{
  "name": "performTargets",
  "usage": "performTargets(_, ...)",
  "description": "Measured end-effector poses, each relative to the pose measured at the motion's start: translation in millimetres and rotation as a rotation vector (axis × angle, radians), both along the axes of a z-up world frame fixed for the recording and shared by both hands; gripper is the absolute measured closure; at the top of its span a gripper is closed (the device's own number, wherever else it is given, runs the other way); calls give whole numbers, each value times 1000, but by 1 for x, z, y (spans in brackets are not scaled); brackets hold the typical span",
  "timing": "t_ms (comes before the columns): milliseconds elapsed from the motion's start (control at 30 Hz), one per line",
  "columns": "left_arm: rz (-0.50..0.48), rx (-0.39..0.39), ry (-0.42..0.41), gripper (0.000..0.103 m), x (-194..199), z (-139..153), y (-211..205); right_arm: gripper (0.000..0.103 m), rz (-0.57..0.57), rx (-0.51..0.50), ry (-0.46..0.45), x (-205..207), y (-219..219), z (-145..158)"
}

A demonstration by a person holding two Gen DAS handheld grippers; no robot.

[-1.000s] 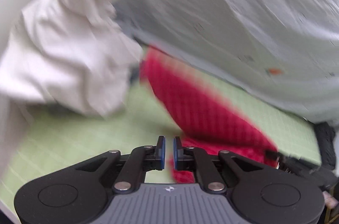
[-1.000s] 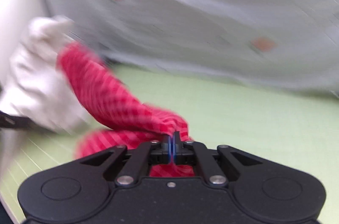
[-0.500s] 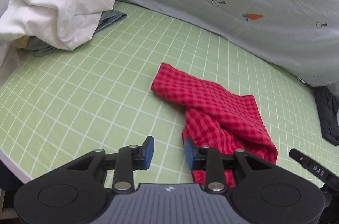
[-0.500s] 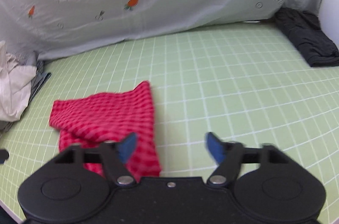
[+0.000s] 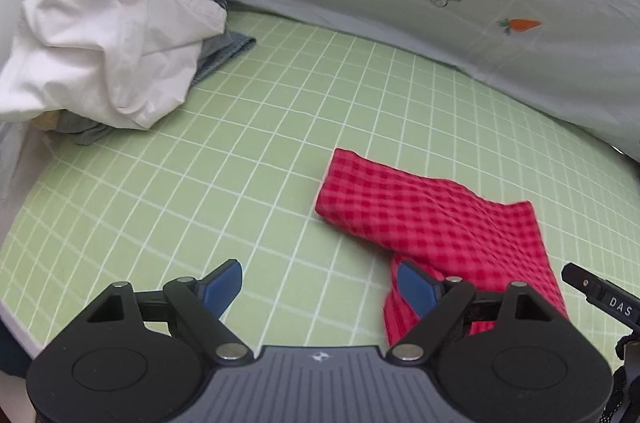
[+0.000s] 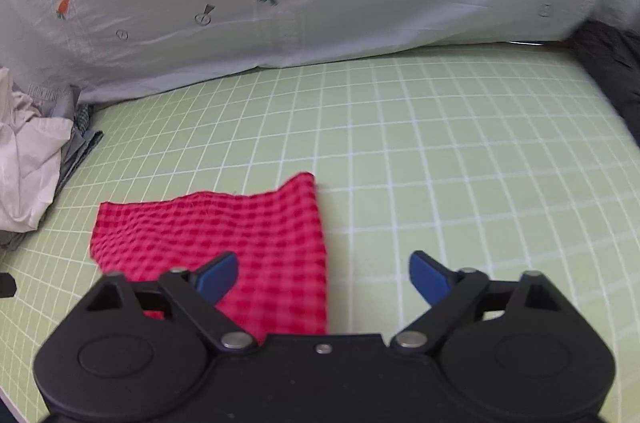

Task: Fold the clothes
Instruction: 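Open both grippers and reach to the cloth's edge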

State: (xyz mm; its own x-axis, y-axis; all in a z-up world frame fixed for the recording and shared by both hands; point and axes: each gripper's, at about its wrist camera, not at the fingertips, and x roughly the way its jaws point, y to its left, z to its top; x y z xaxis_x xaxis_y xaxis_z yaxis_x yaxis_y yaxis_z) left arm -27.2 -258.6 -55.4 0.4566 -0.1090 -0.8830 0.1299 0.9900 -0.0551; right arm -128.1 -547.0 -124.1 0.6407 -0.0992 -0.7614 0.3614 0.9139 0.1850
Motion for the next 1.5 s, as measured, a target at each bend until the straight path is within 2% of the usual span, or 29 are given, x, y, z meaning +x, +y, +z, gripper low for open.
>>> performTargets(67,-5,10,16,18,20,-5,-2,28,8,21,36,22,-2,-10)
performTargets(200,-24,12,22,18,49,-12,-6,31,39,47,112,58,-3,-30)
performTargets(267,-17,15,40,18,59,-19,-6,38,64,54,142,70,-1,-40)
performTargets(367,0,22,59,18,69,-27,-4,64,110,40,144,76,6,-44)
performTargets(400,7,21,60,18,69,-28,-3,95,124,31,129,74,8,-42)
performTargets(433,14,20,64,18,71,-29,-3,102,138,23,115,73,10,-39)
performTargets(500,29,19,70,18,73,-32,-2,103,157,-25,46,63,12,-20)
performTargets(600,41,24,65,18,76,-32,-3,103,125,-101,-97,40,6,21)
performTargets(633,41,26,61,18,77,-32,-5,103,72,-126,-147,30,-2,36)
performTargets(700,33,34,55,18,77,-32,-9,103,-129,-203,-189,10,-29,58)
performTargets(733,27,38,53,18,78,-33,-12,103,-245,-254,-183,0,-44,62)
performTargets(767,18,37,56,18,78,-34,-16,103,-324,-299,-135,-5,-60,58)
performTargets(833,-13,31,73,18,79,-38,-26,102,-427,-380,18,-10,-88,40)
performTargets(867,-32,29,81,18,80,-40,-33,102,-460,-373,56,-15,-99,35)
performTargets(900,-50,28,89,18,80,-42,-39,97,-478,-331,66,-20,-106,32)
performTargets(967,-94,23,92,18,80,-44,-53,78,-516,-248,88,-32,-120,27)
performTargets(1000,-111,21,95,18,80,-46,-60,61,-534,-211,85,-37,-123,25)
performTargets(1033,-125,18,99,18,80,-48,-67,51,-551,-177,73,-42,-123,23)
performTargets(1100,-152,13,108,18,82,-52,-82,46,-563,-132,75,-41,-121,18)
performTargets(1200,-204,-1,106,18,87,-57,-104,45,-572,-72,88,-36,-116,11)
performTargets(1267,-229,-5,104,18,95,-61,-117,41,-578,-32,97,-33,-113,6)
performTargets(1333,-253,-14,106,20,103,-67,-129,30,-547,-28,92,-23,-107,3)
performTargets(1500,-378,-69,137,29,119,-81,-158,28,-494,-25,90,9,-101,-1)
